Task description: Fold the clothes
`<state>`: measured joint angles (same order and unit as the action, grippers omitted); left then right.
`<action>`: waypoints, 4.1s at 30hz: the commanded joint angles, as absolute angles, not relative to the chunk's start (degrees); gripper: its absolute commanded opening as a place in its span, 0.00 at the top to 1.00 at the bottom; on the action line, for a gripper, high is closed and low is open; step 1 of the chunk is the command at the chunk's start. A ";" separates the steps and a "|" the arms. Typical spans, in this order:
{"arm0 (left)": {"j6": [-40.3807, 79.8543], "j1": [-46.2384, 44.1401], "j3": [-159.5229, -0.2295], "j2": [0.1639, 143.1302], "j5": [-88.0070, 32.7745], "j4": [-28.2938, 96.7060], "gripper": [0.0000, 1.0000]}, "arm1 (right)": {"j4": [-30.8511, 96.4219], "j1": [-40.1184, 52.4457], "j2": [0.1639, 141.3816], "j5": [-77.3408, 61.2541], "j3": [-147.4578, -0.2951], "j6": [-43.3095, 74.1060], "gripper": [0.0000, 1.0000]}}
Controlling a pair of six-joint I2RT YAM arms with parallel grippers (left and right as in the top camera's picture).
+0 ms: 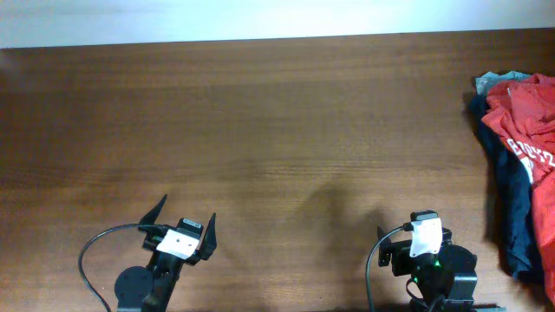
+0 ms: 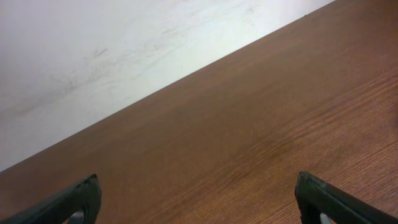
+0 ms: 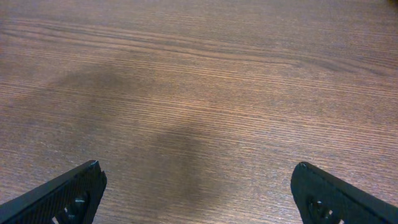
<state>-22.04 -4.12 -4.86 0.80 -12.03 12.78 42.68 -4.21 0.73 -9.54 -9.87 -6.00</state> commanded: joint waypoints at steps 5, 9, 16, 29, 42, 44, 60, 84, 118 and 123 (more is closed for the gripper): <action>-21.91 -4.34 -4.14 0.40 -12.67 12.67 0.01 | 42.89 -4.58 0.21 -9.23 -9.58 -5.74 0.01; -21.89 -4.34 -4.14 0.40 -12.67 12.67 0.01 | 42.89 -4.58 0.21 -6.81 -9.58 -5.76 0.01; -21.91 -4.34 -4.14 0.40 -12.67 12.67 0.01 | 42.87 -4.58 0.21 -3.60 -9.58 -5.76 0.01; -21.89 -4.36 -4.14 0.40 -15.99 12.47 0.01 | 27.05 -4.58 0.21 -34.06 -9.58 -5.54 0.01; -21.87 -4.34 -4.16 0.40 -42.37 9.98 0.01 | 20.29 -4.58 0.21 -59.77 -9.58 2.44 0.01; -21.85 -4.34 -4.16 0.40 -47.62 7.84 0.01 | 18.33 -4.58 0.21 -59.55 -9.61 6.31 0.01; -4.21 -4.34 -28.84 29.54 -45.17 5.78 0.00 | 16.53 -4.58 10.02 -32.51 -22.00 17.54 0.01; -7.49 -4.34 -89.52 89.01 -28.45 51.62 0.01 | 54.52 -8.71 87.66 11.22 -84.60 20.58 0.01; -7.14 -4.36 -89.19 91.39 -22.41 53.17 0.01 | 25.98 -46.37 120.84 -7.14 -93.19 20.25 0.79; -7.14 -4.36 -89.19 91.39 -22.44 53.10 0.01 | 29.52 -46.35 118.34 -7.14 -97.21 20.18 0.96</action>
<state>-6.83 -4.27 -88.42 91.31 -22.94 53.17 28.08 -46.68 120.40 -6.81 -92.47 20.60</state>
